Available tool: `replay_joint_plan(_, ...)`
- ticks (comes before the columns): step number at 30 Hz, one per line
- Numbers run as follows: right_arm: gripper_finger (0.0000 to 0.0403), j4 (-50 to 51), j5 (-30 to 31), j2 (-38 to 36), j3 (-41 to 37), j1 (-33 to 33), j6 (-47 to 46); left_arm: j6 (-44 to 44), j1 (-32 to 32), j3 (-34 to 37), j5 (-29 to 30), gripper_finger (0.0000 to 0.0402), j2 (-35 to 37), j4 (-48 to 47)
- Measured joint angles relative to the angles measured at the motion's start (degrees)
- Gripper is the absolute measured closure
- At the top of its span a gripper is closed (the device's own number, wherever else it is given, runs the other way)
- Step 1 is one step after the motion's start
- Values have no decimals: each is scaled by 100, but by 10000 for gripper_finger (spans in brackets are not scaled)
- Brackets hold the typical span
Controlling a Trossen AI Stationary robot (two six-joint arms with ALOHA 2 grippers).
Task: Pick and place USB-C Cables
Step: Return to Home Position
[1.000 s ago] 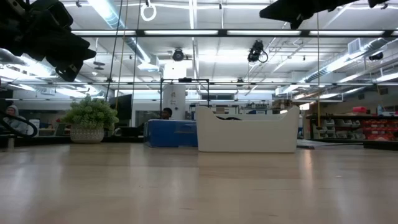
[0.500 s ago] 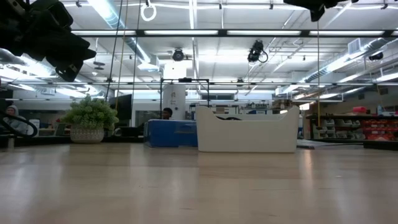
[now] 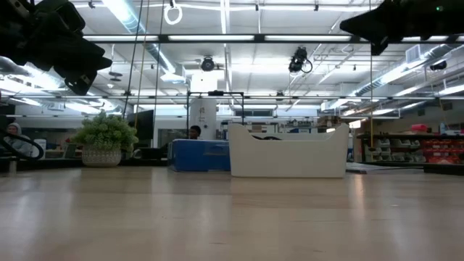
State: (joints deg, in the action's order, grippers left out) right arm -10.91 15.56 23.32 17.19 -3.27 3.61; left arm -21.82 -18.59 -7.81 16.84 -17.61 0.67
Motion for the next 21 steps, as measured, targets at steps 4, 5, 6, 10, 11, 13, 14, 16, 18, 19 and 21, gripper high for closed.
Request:
replay_joint_plan(4,396,-51,135,-318,-210,66,-72,1,-1,0,0,294,0,-2)
replay_joint_plan(5,396,-19,135,-399,-221,88,-91,2,-1,0,0,294,0,-1)
replay_joint_plan(6,396,-16,134,-481,-225,111,-106,2,0,0,0,294,0,0)
replay_joint_plan(10,396,-10,131,-807,-293,129,-126,2,0,0,0,294,0,-2)
replay_joint_plan(11,396,-13,130,-869,-322,129,-145,0,-1,0,0,294,-1,-1)
replay_joint_plan(13,396,-19,130,-982,-414,129,-204,2,-1,0,0,294,0,-1)
replay_joint_plan(14,396,-15,128,-1026,-462,129,-234,2,-1,0,0,294,0,-2)
replay_joint_plan(16,396,-27,128,-1100,-574,129,-281,2,0,0,0,294,0,0)
replay_joint_plan(18,396,-93,128,-1159,-701,129,-303,2,0,0,0,294,0,-2)
replay_joint_plan(19,396,-136,128,-1196,-772,129,-303,2,0,0,0,294,0,0)
replay_joint_plan(21,396,-268,132,-1266,-920,129,-305,2,0,0,0,294,0,-2)
